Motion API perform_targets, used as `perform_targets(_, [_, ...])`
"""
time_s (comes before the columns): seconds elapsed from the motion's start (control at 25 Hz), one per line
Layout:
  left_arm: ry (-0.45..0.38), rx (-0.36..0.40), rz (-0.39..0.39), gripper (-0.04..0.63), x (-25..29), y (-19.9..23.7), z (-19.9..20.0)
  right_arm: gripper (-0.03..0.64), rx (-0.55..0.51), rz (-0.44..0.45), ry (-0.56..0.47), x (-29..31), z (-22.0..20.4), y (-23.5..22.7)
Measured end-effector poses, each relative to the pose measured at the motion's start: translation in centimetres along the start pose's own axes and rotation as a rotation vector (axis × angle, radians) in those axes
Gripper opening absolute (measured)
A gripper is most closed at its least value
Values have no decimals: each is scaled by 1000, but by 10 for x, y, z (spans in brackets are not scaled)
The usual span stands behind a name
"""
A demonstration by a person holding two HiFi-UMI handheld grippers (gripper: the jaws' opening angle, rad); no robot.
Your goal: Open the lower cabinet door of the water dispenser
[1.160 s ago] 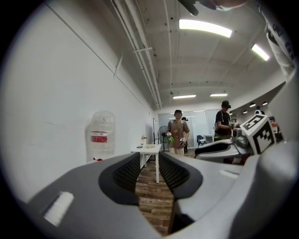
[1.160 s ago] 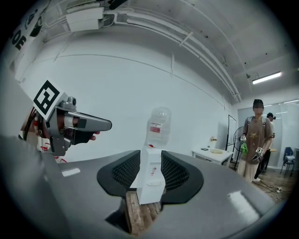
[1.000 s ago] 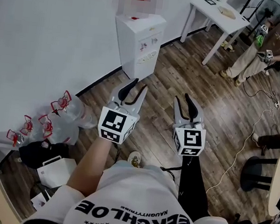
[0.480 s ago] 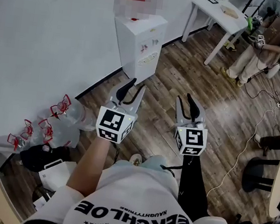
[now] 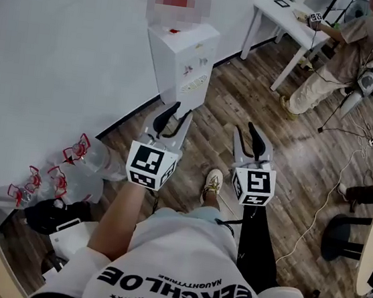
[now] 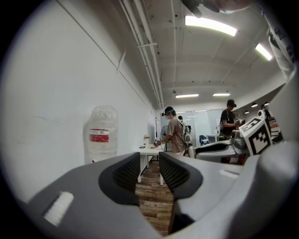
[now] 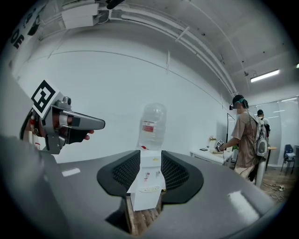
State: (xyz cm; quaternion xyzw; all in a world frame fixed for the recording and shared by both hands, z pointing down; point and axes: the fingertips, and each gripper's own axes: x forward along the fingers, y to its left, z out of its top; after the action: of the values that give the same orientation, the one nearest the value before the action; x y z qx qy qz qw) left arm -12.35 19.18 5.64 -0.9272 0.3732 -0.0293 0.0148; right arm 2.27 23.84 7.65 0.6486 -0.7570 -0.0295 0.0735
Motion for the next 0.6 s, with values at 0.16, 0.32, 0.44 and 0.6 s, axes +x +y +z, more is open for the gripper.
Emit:
perform_targets(0.16, [0,-3,20,130,32,13,-6,121,30,27,-10,31,-6,-17])
perform_targets(0.32, [8,-6,31,130,70,25,-8,121,49,45,-17,68,-4,-45])
perform_targets(0.44, [6,-8,38,130,99,32,-2,121,47,59,-18,97,2,-68])
perform_targets(0.6, [9,-4,64,130,140,48,5,121,71,91,-22,137,7,-94])
